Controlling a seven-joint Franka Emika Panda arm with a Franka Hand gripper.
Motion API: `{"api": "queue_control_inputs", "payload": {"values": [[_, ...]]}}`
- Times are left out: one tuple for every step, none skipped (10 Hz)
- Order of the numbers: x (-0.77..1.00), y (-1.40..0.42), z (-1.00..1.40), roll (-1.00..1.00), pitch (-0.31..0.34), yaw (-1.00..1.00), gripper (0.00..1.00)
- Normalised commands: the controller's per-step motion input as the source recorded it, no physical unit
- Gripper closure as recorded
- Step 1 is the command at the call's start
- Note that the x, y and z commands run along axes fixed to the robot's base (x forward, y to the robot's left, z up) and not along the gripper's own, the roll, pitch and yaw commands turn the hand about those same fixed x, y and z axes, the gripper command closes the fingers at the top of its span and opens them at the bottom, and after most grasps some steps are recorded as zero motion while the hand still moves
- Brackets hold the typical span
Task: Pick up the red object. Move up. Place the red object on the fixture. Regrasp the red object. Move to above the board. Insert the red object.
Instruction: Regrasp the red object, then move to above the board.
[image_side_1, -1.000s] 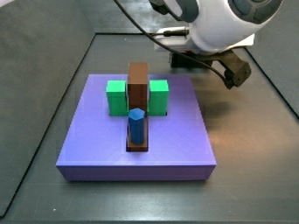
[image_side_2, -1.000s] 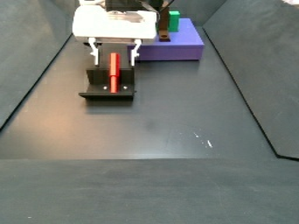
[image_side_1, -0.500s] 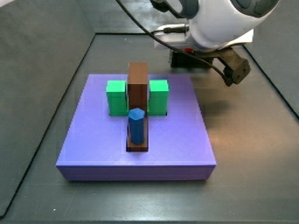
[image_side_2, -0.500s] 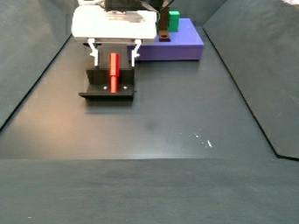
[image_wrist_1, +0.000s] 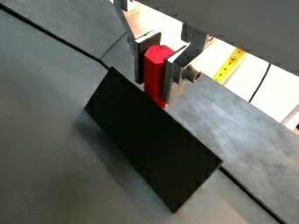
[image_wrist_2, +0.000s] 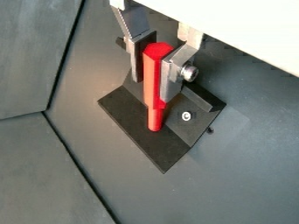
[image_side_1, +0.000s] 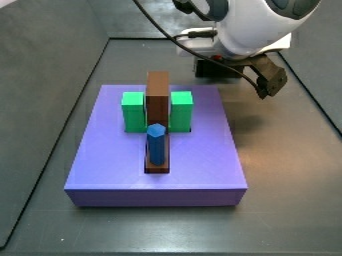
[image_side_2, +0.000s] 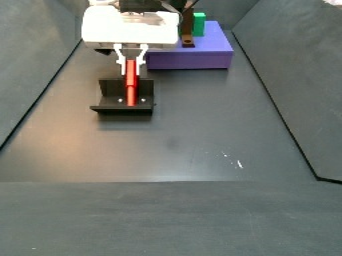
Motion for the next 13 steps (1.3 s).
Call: {"api": "queue_control_inputs", "payload": {"values": [[0.00, 0.00, 0.00, 0.00, 0.000, 0.00, 1.00], [0.00, 0.00, 0.00, 0.00, 0.000, 0.00, 1.00], [0.00, 0.00, 0.00, 0.00, 0.000, 0.00, 1.00], [0.00, 0.00, 0.00, 0.00, 0.000, 0.00, 1.00], [0.00, 0.00, 0.00, 0.00, 0.000, 0.00, 1.00], [0.00, 0.00, 0.00, 0.00, 0.000, 0.00, 1.00], [0.00, 0.00, 0.00, 0.00, 0.000, 0.00, 1.00], [0.00, 0.00, 0.00, 0.00, 0.000, 0.00, 1.00], [0.00, 0.00, 0.00, 0.00, 0.000, 0.00, 1.00], [0.00, 0.00, 0.00, 0.00, 0.000, 0.00, 1.00], [0.00, 0.00, 0.00, 0.00, 0.000, 0.00, 1.00], [0.00, 0.00, 1.40, 0.00, 0.000, 0.00, 1.00], [0.00, -0.02, 1.40, -0.04, -0.016, -0.02, 1.00]]}}
